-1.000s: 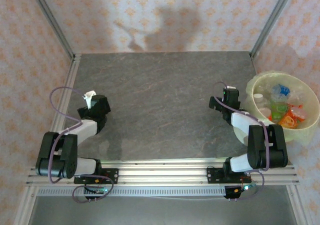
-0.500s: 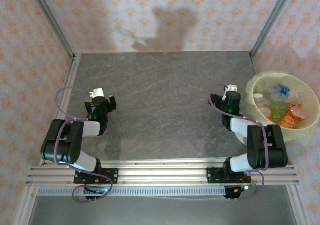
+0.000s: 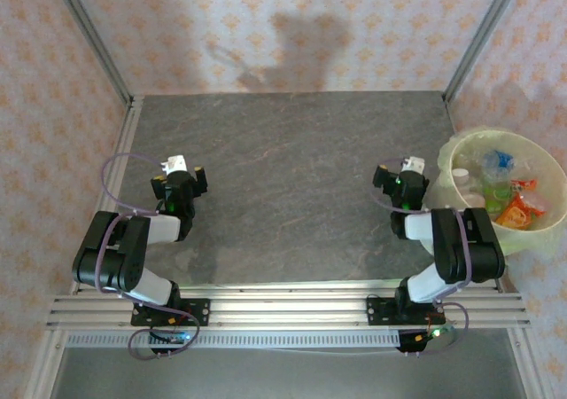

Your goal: Put the plastic bottles in the bin

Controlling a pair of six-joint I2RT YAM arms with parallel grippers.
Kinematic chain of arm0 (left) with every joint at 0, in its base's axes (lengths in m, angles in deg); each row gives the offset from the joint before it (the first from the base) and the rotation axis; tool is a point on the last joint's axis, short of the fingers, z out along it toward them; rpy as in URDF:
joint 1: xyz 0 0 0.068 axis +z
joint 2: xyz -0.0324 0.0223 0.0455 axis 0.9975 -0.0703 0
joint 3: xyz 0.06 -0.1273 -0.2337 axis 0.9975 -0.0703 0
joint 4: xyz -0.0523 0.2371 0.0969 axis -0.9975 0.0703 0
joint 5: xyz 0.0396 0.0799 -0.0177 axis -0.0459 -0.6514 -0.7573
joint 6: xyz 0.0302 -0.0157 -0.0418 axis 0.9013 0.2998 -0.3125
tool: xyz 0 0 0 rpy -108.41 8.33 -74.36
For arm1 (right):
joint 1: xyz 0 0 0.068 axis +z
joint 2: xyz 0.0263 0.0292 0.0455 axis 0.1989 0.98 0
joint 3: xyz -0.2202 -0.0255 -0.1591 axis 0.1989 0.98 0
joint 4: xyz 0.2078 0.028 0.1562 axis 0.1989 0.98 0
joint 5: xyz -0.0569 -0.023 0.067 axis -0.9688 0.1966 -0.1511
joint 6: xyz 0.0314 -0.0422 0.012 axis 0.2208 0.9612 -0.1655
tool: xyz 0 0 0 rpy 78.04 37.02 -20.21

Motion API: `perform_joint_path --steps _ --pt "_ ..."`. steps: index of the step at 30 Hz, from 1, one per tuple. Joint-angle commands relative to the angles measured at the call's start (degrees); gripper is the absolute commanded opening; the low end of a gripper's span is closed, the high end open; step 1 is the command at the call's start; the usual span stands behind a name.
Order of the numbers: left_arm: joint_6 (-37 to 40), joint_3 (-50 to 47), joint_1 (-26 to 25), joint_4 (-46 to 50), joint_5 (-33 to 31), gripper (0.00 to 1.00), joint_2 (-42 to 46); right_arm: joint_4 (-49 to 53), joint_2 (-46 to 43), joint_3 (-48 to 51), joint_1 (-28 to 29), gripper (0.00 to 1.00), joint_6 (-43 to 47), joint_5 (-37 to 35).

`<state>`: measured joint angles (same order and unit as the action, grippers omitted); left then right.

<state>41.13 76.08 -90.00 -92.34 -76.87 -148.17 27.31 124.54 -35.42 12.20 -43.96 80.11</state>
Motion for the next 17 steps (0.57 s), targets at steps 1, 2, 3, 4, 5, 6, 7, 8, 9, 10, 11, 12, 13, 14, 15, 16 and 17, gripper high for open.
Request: perform_joint_path --steps 1,2,3,4,5,6,7,8,9,10,11,12,13,14,15,16,17 --pt "0.6 0.4 -0.2 -2.1 -1.8 1.00 0.3 2.4 -0.1 -1.3 0.0 0.99 1.2 3.5" --pt "0.7 0.4 -0.2 -2.1 -1.8 1.00 0.3 2.5 -0.2 -1.2 -0.9 0.99 0.9 6.0" --pt "0.7 0.4 -0.2 -2.1 -1.8 1.00 0.3 2.3 -0.2 -1.1 -1.2 0.99 0.9 6.7" --pt "0.7 0.4 -0.2 -2.1 -1.8 1.00 0.3 2.2 -0.1 -1.1 -1.3 0.99 0.9 6.7" --pt "0.7 0.4 -0.2 -2.1 -1.8 1.00 0.3 2.2 -0.2 -1.1 -1.3 0.99 0.9 6.7" --pt "0.7 0.5 -0.1 -2.1 -1.8 1.00 0.3 2.2 -0.1 -1.1 -1.3 0.99 0.9 6.8" --pt "0.6 0.5 -0.2 -2.0 -1.8 1.00 0.3 2.2 -0.1 -1.1 -1.3 0.99 0.9 6.8" --pt "0.7 0.5 -0.1 -2.0 -1.8 1.00 0.3 2.2 -0.2 -1.1 -1.3 0.99 0.9 6.7" --pt "0.7 0.6 -0.2 -1.9 -1.8 1.00 0.2 2.2 -0.2 -1.1 -1.3 0.99 0.9 6.7" --pt "0.6 0.7 -0.2 -1.7 -1.7 1.00 0.2 2.2 -0.2 -1.1 -1.3 0.99 0.9 6.7" --pt "0.7 0.7 -0.1 -1.6 -1.7 1.00 0.2 2.2 -0.2 -1.1 -1.3 0.99 0.9 6.7" --pt "0.7 0.7 -0.2 -1.6 -1.8 1.00 0.2 2.2 -0.2 -1.1 -1.3 0.99 0.9 6.6" --pt "0.7 0.7 -0.2 -1.7 -1.7 1.00 0.2 2.2 -0.2 -1.1 -1.2 0.99 0.9 6.6" --pt "0.8 0.6 -0.2 -1.9 -1.7 1.00 0.1 2.2 -0.2 -1.1 -1.3 0.99 0.9 6.6" --pt "0.8 0.6 -0.3 -1.9 -1.7 1.00 0.2 2.2 -0.2 -1.1 -1.2 0.99 0.9 6.6" --pt "0.8 0.5 -0.3 -2.0 -1.7 1.00 0.3 2.2 -0.2 -1.1 -1.3 0.99 0.9 6.5" --pt "0.9 0.5 -0.3 -2.1 -1.7 1.00 0.3 2.2 -0.3 -1.1 -1.3 0.99 0.9 6.6"
